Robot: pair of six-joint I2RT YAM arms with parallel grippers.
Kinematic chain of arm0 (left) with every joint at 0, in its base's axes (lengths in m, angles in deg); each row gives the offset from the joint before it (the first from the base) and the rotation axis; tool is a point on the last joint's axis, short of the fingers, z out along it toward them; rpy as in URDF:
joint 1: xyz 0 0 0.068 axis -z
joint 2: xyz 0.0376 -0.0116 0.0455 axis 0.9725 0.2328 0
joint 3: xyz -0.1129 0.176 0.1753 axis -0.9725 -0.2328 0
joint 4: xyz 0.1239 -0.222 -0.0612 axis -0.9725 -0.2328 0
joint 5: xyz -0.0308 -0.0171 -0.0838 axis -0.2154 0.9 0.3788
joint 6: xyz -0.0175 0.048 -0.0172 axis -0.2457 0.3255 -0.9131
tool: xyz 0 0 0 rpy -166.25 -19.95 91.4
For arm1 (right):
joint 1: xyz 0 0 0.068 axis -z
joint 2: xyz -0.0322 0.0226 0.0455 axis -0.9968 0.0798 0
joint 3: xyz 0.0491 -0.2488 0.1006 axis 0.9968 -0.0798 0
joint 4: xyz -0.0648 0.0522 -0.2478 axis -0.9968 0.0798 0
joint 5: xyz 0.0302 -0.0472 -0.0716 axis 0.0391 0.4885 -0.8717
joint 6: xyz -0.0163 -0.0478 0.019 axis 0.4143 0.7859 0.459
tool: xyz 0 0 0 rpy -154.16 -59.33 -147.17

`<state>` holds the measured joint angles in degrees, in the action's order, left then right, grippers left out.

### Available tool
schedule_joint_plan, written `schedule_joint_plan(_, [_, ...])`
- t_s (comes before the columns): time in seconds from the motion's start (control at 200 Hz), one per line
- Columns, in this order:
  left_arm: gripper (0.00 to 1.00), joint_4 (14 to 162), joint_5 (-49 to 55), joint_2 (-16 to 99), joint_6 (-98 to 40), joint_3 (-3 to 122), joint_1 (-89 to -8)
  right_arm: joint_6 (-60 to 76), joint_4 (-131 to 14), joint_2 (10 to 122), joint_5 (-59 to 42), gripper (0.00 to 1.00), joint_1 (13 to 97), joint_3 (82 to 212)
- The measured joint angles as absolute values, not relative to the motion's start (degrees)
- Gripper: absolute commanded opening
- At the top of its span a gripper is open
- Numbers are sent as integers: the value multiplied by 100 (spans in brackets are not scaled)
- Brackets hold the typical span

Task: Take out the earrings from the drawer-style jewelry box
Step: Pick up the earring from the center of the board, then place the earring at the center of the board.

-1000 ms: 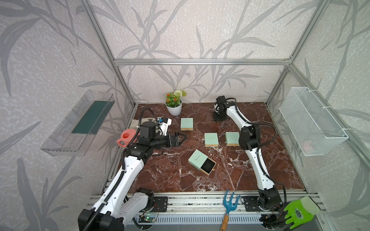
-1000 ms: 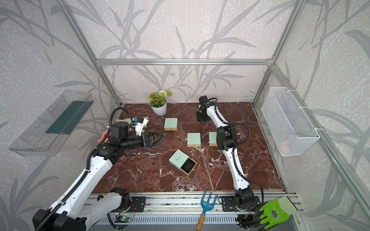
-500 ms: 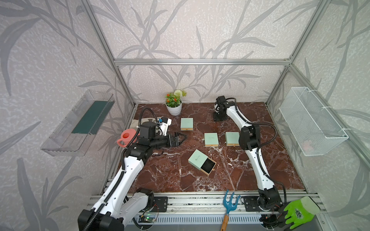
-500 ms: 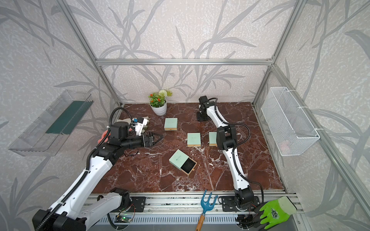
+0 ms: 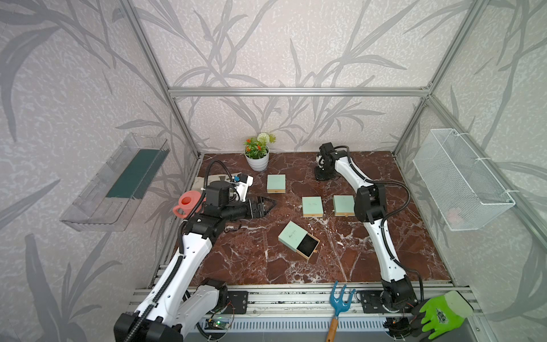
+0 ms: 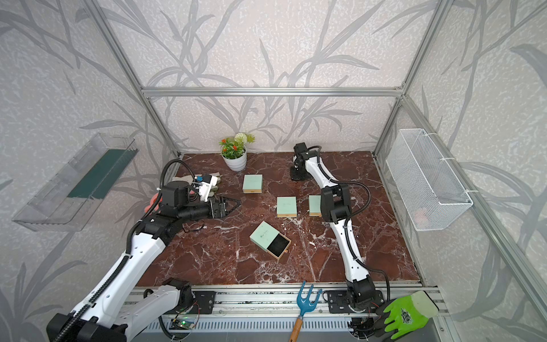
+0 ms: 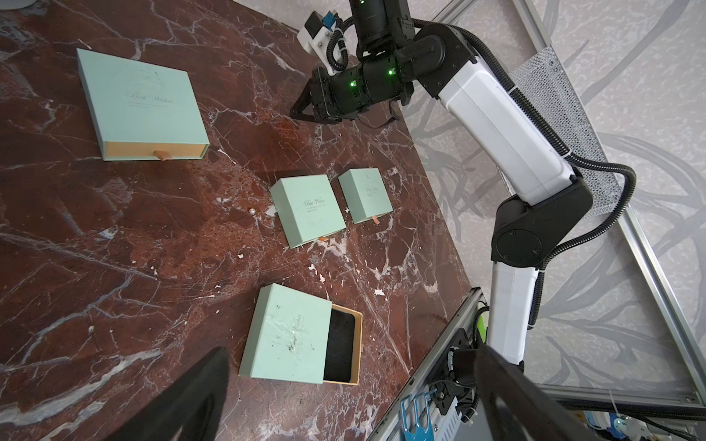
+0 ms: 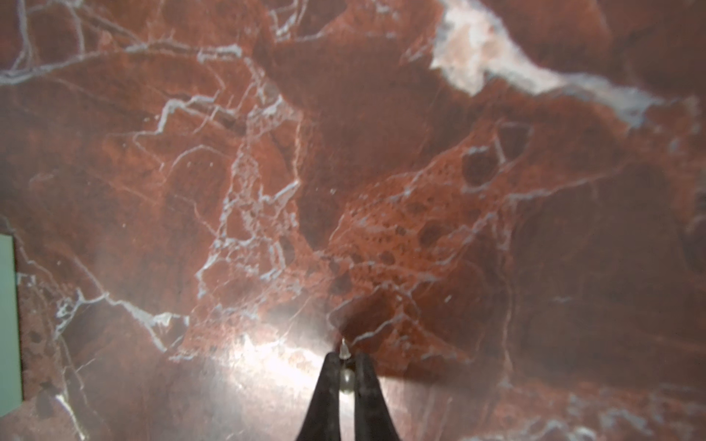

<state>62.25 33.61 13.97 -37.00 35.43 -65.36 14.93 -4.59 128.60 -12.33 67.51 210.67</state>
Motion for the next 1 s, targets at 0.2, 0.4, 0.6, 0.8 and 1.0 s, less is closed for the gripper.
schedule_joint_plan(0.2, [99, 6223, 3357, 1386, -3702, 3540, -6536, 1493, -531, 12230, -1148, 6, 6709, 20359])
schedule_joint_plan(0.4, [99, 6223, 3355, 1334, -3702, 3540, -6536, 1493, -689, 11483, -1063, 5, 6633, 19933])
schedule_joint_plan(0.6, [99, 6227, 3355, 1275, -3711, 3540, -6536, 1473, -1062, 10495, -1004, 5, 6377, 18807])
schedule_joint_plan(0.8, [99, 6223, 3324, 1266, -3722, 3540, -6536, 1331, -1642, 9271, -993, 5, 5756, 17107])
schedule_joint_plan(1.0, [99, 6203, 3204, 1271, -3724, 3540, -6413, 1084, -2195, 8414, -978, 5, 5024, 15776])
